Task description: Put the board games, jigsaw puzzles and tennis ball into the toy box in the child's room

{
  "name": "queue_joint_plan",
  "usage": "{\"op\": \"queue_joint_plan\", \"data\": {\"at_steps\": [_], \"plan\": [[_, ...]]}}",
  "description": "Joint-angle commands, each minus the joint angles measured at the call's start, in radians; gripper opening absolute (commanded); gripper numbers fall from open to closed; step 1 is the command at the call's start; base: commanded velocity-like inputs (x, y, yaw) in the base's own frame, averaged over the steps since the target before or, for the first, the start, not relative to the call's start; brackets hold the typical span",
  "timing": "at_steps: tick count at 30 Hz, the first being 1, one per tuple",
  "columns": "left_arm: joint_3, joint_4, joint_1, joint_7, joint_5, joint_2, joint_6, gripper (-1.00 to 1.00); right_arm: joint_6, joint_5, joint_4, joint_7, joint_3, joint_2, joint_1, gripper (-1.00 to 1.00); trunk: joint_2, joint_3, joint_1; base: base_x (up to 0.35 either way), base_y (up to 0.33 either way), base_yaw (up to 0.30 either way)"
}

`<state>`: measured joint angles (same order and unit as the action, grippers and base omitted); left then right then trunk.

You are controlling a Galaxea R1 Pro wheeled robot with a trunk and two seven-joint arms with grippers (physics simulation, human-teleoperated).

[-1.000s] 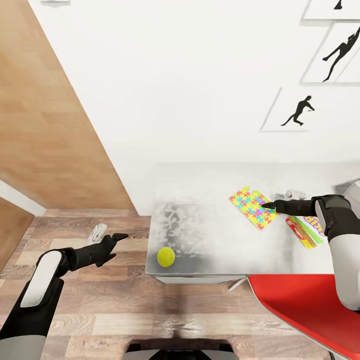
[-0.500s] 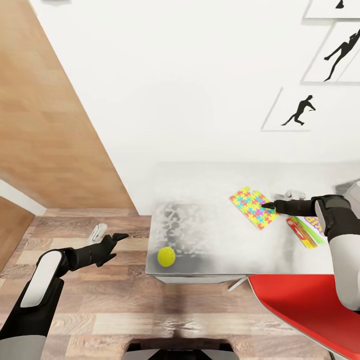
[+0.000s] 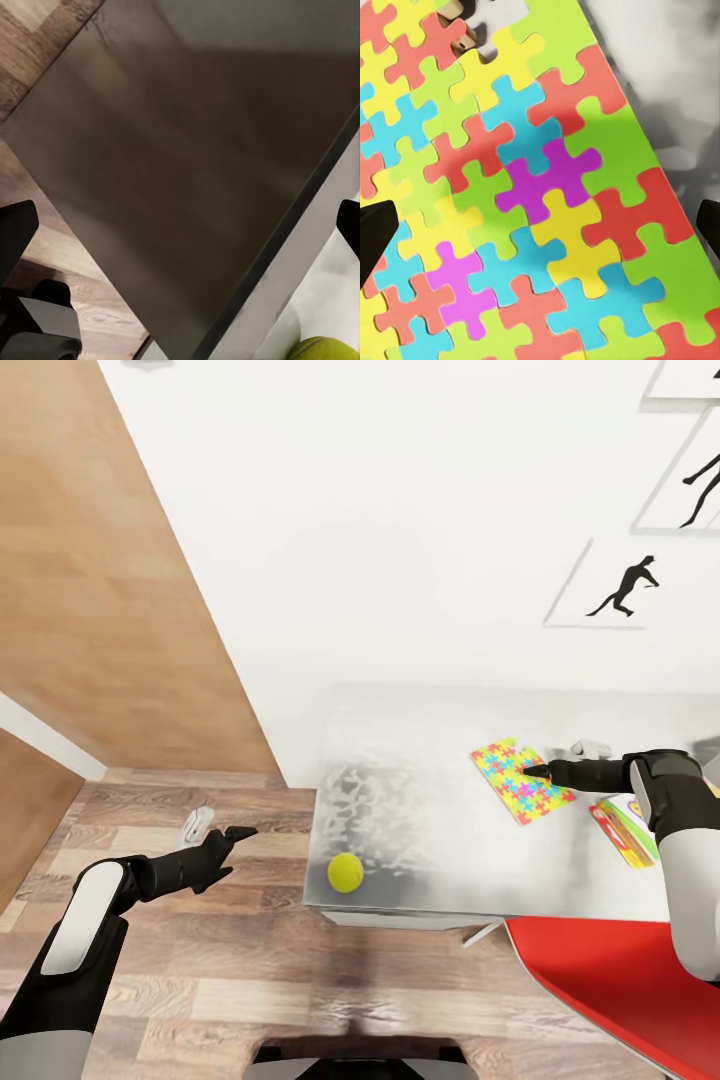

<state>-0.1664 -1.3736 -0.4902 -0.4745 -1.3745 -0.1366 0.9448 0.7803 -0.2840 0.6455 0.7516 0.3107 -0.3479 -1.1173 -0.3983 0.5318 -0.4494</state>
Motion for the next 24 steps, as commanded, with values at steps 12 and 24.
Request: {"op": "queue_joint_plan", "data": {"at_steps": [12, 24], "plan": [[0.000, -0.001, -0.001, -0.010, -0.009, 0.001, 0.003, 1.00, 0.003, -0.010, 0.002, 0.009, 0.005, -0.001, -0.002, 1.00, -0.002, 0.001, -0.001, 0.000, 0.000, 0.013], [0.001, -0.001, -0.001, -0.010, -0.009, 0.001, 0.003, 1.00, 0.002, -0.010, 0.002, 0.008, 0.005, -0.003, -0.002, 1.00, -0.002, 0.001, -0.001, 0.000, 0.000, 0.002]]}}
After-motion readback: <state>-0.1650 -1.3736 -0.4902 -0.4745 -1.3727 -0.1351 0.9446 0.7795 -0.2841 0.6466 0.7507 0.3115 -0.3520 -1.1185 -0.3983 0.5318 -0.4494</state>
